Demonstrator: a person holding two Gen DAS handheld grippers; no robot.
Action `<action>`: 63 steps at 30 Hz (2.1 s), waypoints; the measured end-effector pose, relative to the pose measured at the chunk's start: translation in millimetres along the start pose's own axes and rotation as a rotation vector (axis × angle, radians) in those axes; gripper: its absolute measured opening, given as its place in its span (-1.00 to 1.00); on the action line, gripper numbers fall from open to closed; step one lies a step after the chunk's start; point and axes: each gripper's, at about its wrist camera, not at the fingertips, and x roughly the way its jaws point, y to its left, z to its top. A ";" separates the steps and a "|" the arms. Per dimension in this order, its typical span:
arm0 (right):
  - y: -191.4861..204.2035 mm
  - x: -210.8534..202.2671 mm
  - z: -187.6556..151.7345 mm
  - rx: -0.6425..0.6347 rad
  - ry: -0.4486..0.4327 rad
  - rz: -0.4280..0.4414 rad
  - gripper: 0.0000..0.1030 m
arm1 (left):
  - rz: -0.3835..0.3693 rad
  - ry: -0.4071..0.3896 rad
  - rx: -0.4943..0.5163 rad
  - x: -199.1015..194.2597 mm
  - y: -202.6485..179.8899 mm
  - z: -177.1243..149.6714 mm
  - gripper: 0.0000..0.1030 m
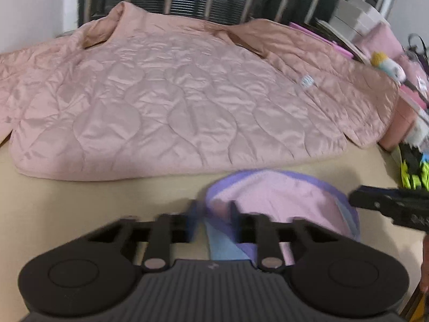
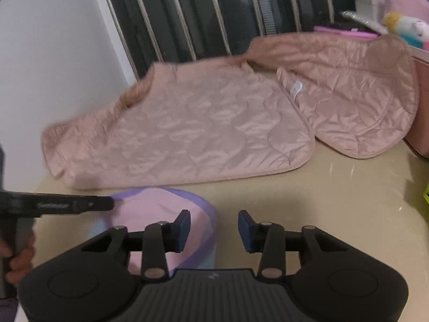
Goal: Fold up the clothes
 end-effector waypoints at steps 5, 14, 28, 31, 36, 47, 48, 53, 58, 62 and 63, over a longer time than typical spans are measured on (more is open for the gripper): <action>0.3 17.3 -6.0 -0.019 0.053 0.002 -0.97 | -0.005 -0.028 0.002 -10.1 1.9 -7.7 -0.97; 18.4 -62.8 -25.4 -0.170 -0.207 0.194 -0.98 | -0.068 -0.246 0.075 -104.7 -12.9 -57.9 -0.97; 30.7 -114.2 -141.3 -0.411 -0.144 0.235 -0.76 | 0.009 -0.310 0.075 -143.4 -25.4 -150.6 -0.80; 27.3 -126.6 -125.7 -0.286 -0.263 0.296 -0.57 | 0.015 -0.328 0.049 -149.1 -24.5 -156.6 -0.80; 45.9 -110.6 -92.7 -0.209 -0.284 0.369 -0.09 | 0.031 -0.387 0.083 -158.3 -32.8 -165.0 -0.82; 65.8 -81.3 -95.1 -0.276 -0.224 0.395 -0.94 | 0.044 -0.358 0.204 -155.9 -73.9 -182.4 0.04; 67.7 -91.3 -98.0 -0.300 -0.259 0.411 -0.94 | 0.097 -0.348 0.239 -149.6 -80.0 -182.6 0.01; 84.5 -115.7 -121.4 -0.552 -0.201 0.455 -0.94 | 0.156 -0.317 0.212 -141.2 -76.9 -178.3 -0.10; 83.4 -112.5 -137.2 -0.604 -0.133 0.368 -0.92 | -0.089 -0.348 0.099 -175.3 -51.6 -179.0 -0.04; 74.8 -115.8 -133.5 -0.548 -0.172 0.333 -0.92 | -0.096 -0.371 -0.014 -174.2 -40.3 -164.6 0.00; 74.1 -116.1 -132.3 -0.543 -0.182 0.319 -0.90 | -0.081 -0.367 -0.046 -167.5 -39.4 -158.7 0.00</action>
